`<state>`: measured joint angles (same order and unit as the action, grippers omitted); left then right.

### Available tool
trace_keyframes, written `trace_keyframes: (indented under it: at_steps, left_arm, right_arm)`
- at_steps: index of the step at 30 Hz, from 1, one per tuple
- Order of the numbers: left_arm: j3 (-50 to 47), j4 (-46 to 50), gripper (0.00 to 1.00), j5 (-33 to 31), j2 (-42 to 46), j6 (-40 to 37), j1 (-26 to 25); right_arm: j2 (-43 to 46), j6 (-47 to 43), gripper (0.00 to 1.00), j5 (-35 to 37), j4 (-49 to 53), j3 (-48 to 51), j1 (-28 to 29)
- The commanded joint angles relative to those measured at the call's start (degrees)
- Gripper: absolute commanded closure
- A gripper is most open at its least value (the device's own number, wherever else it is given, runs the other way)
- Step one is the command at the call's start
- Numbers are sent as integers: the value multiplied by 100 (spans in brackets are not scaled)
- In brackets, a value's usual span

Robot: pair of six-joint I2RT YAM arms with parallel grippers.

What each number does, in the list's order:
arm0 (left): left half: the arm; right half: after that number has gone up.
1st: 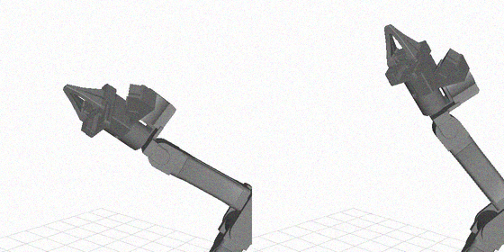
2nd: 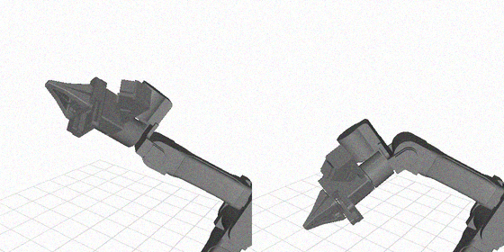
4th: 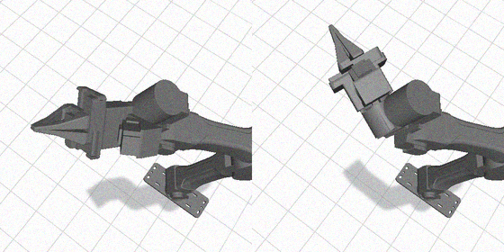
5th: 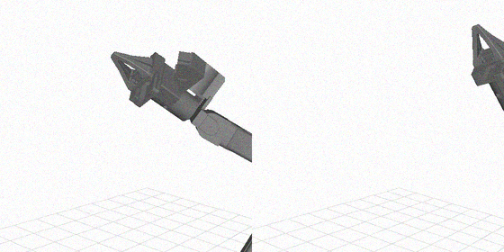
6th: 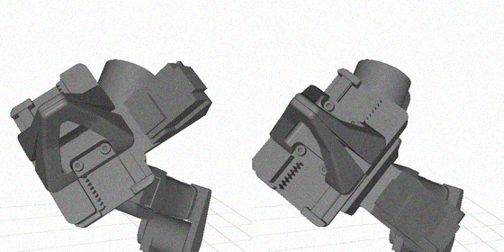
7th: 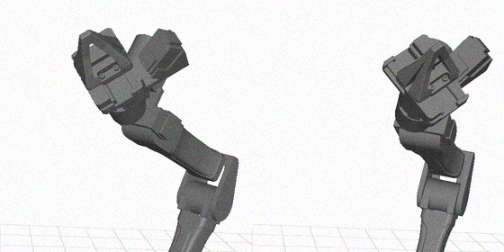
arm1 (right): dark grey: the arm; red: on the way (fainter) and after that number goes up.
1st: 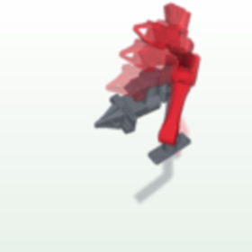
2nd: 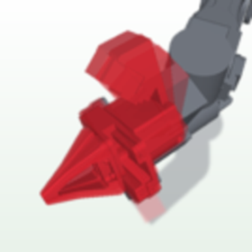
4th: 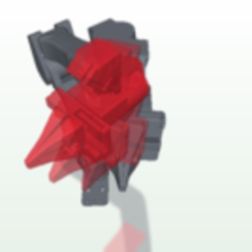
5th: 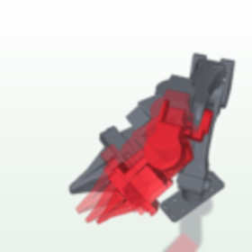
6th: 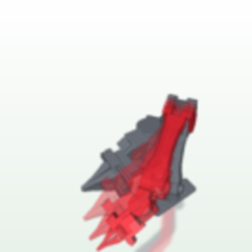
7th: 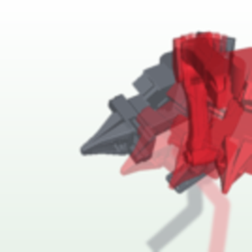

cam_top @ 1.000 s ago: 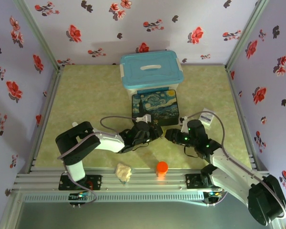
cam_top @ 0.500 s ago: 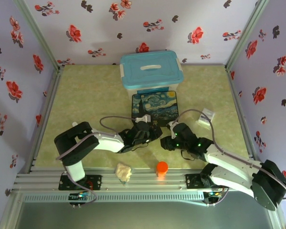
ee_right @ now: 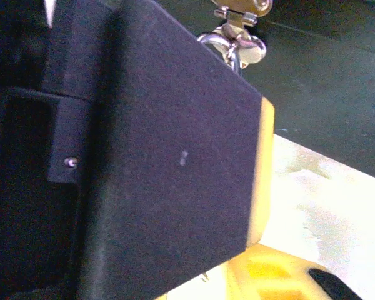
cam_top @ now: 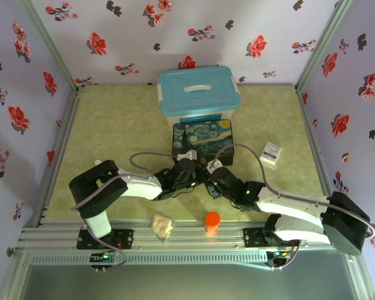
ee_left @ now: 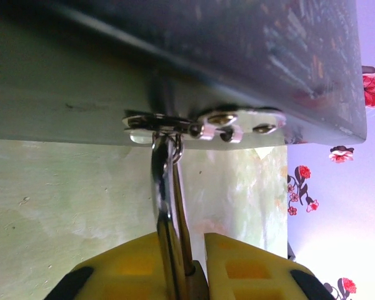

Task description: Unlock a padlock with a key

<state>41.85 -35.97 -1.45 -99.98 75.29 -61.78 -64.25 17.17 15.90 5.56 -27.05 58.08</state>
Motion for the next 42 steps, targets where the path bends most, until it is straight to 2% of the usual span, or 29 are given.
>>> trace_keyframes:
  at_steps: [1,5,9,11,18,23,29,33,38,40,42]
  left_arm:
    - [24,-508,95,88,269,142,-27]
    - [17,-499,96,101,281,168,-27]
    - [10,-508,97,122,293,169,-28]
    - [-27,-515,97,121,300,186,-39]
    - [-125,-517,97,210,370,155,-31]
    - [-273,-675,97,198,345,210,-27]
    - [-383,-938,97,207,268,290,-27]
    - [-468,-1008,97,174,291,304,-27]
    - [-573,-1029,97,91,329,299,-27]
    - [-622,-1048,97,67,339,300,-27]
    - [-646,-1044,97,41,339,288,-34]
  right_arm:
    - [-110,-310,75,728,-461,-152,80]
    - [-384,-442,78,773,-510,-226,107]
    - [-430,-387,91,700,-844,-91,107]
    - [-301,-219,91,501,-1064,41,22]
    - [278,832,93,-1981,-2366,890,-1153]
    - [521,1282,95,-2823,-2848,1335,-1628]
    - [95,2007,97,-3945,-4080,1739,-2261]
    - [-166,2323,98,-4440,-4585,1799,-2550]
    - [-123,2513,96,-4720,-4492,1856,-2799]
    - [-131,2613,91,-4808,-4494,1895,-2927]
    - [-164,2717,80,-4889,-4518,1931,-3010]
